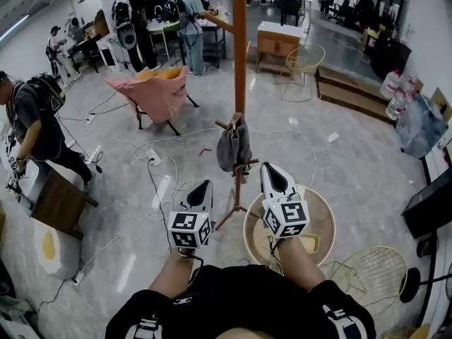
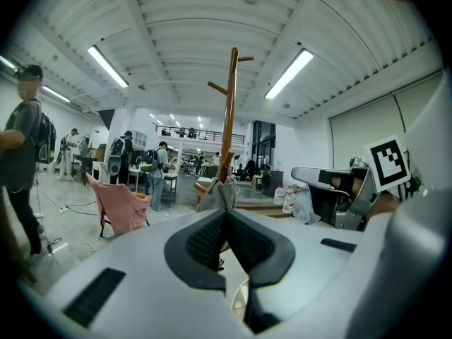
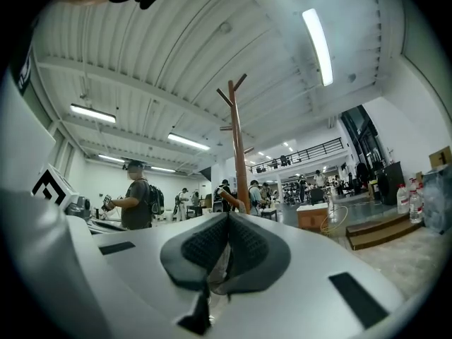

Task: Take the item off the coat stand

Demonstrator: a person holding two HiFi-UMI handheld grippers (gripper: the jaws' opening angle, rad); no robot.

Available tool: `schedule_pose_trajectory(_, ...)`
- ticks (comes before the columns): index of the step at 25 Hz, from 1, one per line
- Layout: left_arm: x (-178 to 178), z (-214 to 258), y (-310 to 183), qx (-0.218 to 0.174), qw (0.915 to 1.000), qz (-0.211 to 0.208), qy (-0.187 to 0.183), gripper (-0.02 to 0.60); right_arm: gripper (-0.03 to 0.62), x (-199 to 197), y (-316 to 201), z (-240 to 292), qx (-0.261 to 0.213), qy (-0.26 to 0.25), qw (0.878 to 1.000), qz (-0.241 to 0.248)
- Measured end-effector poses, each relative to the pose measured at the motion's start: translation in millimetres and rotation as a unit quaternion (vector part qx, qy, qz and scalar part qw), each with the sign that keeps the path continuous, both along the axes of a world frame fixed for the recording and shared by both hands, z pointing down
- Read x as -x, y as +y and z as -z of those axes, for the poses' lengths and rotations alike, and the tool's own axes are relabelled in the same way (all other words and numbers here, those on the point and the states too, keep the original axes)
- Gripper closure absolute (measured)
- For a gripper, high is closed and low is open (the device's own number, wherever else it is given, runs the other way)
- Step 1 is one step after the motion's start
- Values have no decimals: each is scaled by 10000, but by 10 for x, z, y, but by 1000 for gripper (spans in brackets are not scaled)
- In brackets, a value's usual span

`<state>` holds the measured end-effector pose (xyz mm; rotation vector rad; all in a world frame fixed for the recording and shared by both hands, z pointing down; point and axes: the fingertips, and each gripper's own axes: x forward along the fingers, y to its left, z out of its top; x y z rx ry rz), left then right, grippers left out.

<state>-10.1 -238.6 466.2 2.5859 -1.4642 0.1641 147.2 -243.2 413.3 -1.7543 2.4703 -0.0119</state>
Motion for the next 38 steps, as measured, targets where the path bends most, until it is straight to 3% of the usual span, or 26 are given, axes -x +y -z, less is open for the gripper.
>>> schedule_pose_trajectory(7,97,-50,-441,77,10000,-27,-20,569,579,76,-422,14,-3,-27,10000,-31)
schedule_pose_trajectory(17,316,-94,-694,106,9999,-9,-12,569,579,264,-683,47,-196,-17,9998,-22)
schedule_pose_trajectory(18,318,-116,-680,128,9999,-7,-13,569,527,295,-692,38,-218,-82,9997,90)
schedule_pose_trajectory(19,323,-124,-665,133,9999,-4,-15,569,352,334,-707,32,-225,-152,9994,221)
schedule_pose_trajectory(21,357,-112,-675,115,9999,7,-34,569,227,427,-785,20,-175,-170,9988,424)
schedule_pose_trajectory(31,814,-239,-679,272,9992,275,-108,569,201,710,-1222,-444,576,112,9976,364)
schedule_pose_trajectory(38,1089,-216,-694,308,9981,512,-116,569,201,592,-1672,-681,1038,36,9945,162)
